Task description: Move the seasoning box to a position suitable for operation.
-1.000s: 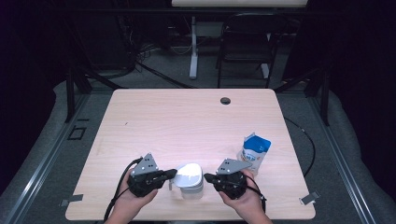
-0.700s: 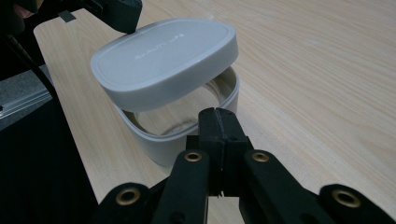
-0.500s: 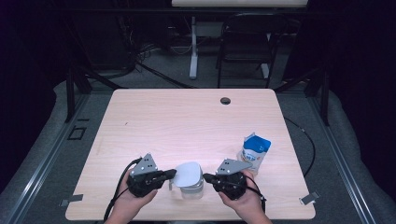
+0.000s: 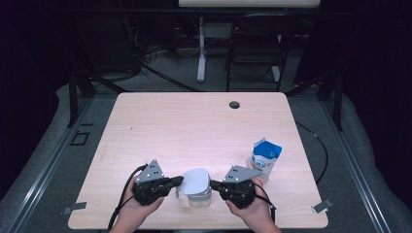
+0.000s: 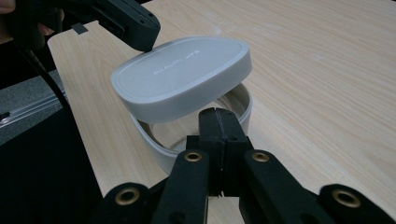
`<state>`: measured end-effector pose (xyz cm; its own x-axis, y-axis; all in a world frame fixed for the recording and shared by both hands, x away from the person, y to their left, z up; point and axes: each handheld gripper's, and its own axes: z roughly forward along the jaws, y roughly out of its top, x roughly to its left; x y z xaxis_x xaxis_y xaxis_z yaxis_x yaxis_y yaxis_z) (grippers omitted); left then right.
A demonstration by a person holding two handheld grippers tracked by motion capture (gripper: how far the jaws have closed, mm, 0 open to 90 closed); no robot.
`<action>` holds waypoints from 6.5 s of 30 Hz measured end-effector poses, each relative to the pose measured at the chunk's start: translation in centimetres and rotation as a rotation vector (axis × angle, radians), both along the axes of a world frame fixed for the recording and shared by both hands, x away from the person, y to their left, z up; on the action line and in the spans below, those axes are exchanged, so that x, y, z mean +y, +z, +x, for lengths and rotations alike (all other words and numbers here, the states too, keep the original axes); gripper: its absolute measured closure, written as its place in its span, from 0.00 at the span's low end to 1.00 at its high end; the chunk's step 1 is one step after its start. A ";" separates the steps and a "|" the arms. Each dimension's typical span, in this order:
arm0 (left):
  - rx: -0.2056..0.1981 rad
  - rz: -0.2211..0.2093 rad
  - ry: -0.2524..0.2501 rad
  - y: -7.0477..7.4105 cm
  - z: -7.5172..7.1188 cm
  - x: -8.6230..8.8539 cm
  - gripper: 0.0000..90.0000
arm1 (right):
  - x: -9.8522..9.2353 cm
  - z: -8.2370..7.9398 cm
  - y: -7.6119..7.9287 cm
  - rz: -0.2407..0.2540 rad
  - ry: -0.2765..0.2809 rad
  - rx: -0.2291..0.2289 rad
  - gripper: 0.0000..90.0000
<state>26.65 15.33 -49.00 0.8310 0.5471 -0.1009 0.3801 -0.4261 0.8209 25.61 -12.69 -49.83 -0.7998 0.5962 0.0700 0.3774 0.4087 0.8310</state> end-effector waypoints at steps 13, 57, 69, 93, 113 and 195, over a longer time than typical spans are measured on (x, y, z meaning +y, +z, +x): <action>0.005 0.010 0.011 0.0 0.0 0.3 0.97 | 0.3 -0.2 0.5 0.017 0.014 -0.009 1.00; 0.066 0.095 -0.039 -2.5 -0.8 1.7 0.90 | 1.7 -0.4 1.7 0.061 0.051 -0.030 1.00; 0.067 0.108 -0.007 -2.7 -0.8 1.6 0.95 | 2.1 -0.5 2.0 0.061 0.057 -0.038 1.00; 0.054 0.024 0.131 -1.4 0.4 5.5 0.84 | 5.5 0.0 4.0 0.058 0.099 -0.043 1.00; 0.037 -0.011 0.173 -1.4 0.6 6.0 0.75 | 4.7 -0.4 4.6 0.044 0.081 -0.055 0.87; 0.026 -0.036 0.296 -2.1 1.3 8.2 0.59 | -14.0 1.6 3.7 -0.041 -0.460 -0.008 0.45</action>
